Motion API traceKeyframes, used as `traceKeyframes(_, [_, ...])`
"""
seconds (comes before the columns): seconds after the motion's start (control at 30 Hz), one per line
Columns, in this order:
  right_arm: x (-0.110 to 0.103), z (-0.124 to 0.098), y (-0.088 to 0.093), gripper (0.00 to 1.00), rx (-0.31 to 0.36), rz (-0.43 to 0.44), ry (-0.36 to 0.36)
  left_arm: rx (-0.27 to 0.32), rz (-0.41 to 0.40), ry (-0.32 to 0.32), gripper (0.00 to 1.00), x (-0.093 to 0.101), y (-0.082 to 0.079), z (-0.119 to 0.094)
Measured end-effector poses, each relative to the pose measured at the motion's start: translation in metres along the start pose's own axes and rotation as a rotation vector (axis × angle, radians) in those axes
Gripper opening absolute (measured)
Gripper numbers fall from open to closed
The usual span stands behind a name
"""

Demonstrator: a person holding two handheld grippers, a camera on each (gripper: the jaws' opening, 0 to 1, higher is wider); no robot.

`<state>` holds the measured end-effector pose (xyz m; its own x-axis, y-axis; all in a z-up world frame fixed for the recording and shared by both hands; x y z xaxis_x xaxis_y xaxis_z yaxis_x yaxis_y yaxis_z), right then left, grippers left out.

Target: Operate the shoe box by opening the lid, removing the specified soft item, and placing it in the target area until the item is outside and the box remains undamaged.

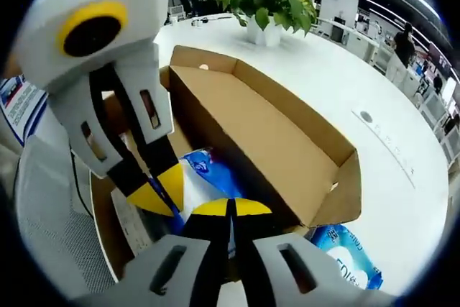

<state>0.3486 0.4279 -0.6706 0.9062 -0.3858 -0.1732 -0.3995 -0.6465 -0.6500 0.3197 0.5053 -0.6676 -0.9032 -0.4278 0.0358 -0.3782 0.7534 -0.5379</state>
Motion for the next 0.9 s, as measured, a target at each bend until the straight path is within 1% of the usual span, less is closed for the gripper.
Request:
traceKeyframes(0.13, [-0.003, -0.004, -0.004, 0.00, 0.007, -0.021, -0.004, 0.009, -0.025, -0.008, 0.00, 0.001, -0.002, -0.006])
traceKeyframes(0.3, [-0.008, -0.010, -0.014, 0.00, 0.032, -0.040, -0.013, 0.007, -0.037, -0.030, 0.00, 0.001, -0.003, -0.015])
traceKeyframes(0.47, [-0.013, -0.017, -0.021, 0.00, 0.048, -0.064, -0.019, 0.001, -0.074, -0.068, 0.00, -0.002, -0.005, -0.031])
traceKeyframes(0.57, [-0.015, -0.023, -0.028, 0.00, 0.072, -0.054, -0.035, 0.002, -0.098, -0.085, 0.00, -0.003, -0.006, -0.039])
traceKeyframes(0.73, [-0.018, -0.034, -0.037, 0.00, 0.113, -0.046, -0.051, 0.015, -0.111, -0.102, 0.00, 0.000, -0.012, -0.055])
traceKeyframes(0.83, [-0.021, -0.043, -0.042, 0.00, 0.129, -0.053, -0.057, 0.025, -0.109, -0.111, 0.00, 0.002, -0.018, -0.064])
traceKeyframes(0.9, [-0.023, -0.050, -0.045, 0.00, 0.137, -0.072, -0.062, 0.032, -0.113, -0.115, 0.00, 0.004, -0.023, -0.070])
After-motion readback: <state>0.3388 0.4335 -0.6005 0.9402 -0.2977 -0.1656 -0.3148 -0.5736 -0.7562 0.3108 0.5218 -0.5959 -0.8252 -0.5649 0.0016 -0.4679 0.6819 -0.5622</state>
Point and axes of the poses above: the point that each gripper's makers call its tool centre point, and the gripper's own axes: z roughly forward along the fingers, x roughly to its right, y roughly out of its underside, the point moved 7 cm from there along -z, roughly backward along the fingers, and after that the axes turned 11 degrees about -y, right-handed, at the moved point
